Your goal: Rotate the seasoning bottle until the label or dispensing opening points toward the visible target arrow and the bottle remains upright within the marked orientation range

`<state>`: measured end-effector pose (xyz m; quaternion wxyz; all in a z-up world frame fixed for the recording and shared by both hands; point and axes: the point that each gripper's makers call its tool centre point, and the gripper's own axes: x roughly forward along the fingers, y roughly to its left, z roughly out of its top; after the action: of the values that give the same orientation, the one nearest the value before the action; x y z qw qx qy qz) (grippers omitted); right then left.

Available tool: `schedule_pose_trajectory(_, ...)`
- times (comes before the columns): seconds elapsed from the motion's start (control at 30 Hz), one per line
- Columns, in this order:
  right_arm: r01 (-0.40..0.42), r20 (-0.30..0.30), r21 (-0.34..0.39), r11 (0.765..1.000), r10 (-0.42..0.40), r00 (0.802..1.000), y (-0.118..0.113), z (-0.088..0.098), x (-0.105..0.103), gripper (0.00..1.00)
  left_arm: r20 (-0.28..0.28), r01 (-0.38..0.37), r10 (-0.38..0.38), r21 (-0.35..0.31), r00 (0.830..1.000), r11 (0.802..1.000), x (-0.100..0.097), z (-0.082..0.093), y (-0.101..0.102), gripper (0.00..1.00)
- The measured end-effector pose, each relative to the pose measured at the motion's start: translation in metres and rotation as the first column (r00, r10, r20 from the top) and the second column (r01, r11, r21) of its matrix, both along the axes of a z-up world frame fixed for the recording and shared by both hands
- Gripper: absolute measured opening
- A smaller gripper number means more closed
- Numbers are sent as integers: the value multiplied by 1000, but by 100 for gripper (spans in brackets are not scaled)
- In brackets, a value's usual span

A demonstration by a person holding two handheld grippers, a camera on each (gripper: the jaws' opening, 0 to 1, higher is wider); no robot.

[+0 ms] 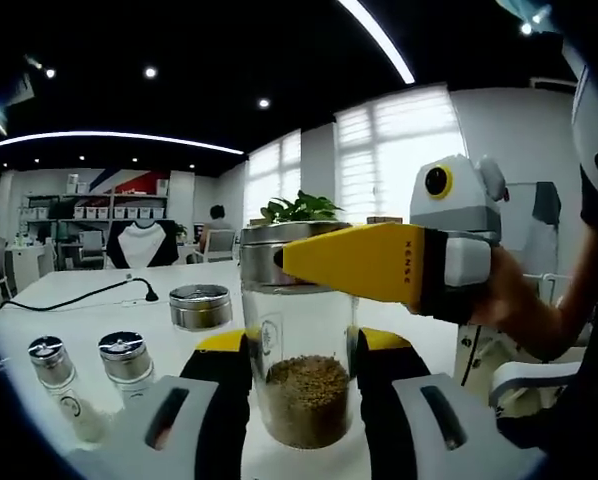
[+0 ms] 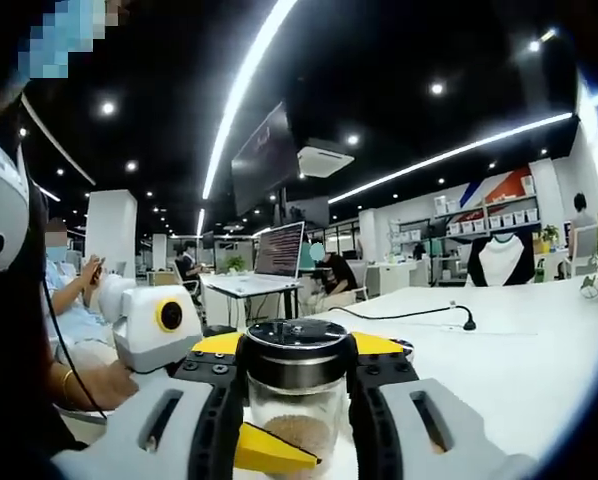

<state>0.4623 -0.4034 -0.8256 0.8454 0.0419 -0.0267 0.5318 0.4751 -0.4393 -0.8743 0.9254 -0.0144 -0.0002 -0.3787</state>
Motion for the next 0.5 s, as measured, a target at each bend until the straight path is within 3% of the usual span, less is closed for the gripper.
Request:
schedule_pose_trajectory(0.27, 183, -5, 20, 983, -183, 983, -6, -9, 8, 39, 25, -120, 119, 51, 993, 991, 8, -8, -4, 43)
schedule_pose_trajectory(0.4, 225, 24, 15, 974, -226, 974, -3, -6, 10, 39, 15, -160, 160, 25, 987, 987, 11, -6, -1, 43)
schedule_pose_trajectory(0.5, 264, 37, 16, 964, -265, 964, -2, -5, 10, 39, 31, -184, 183, 43, 983, 982, 13, -5, 0, 43)
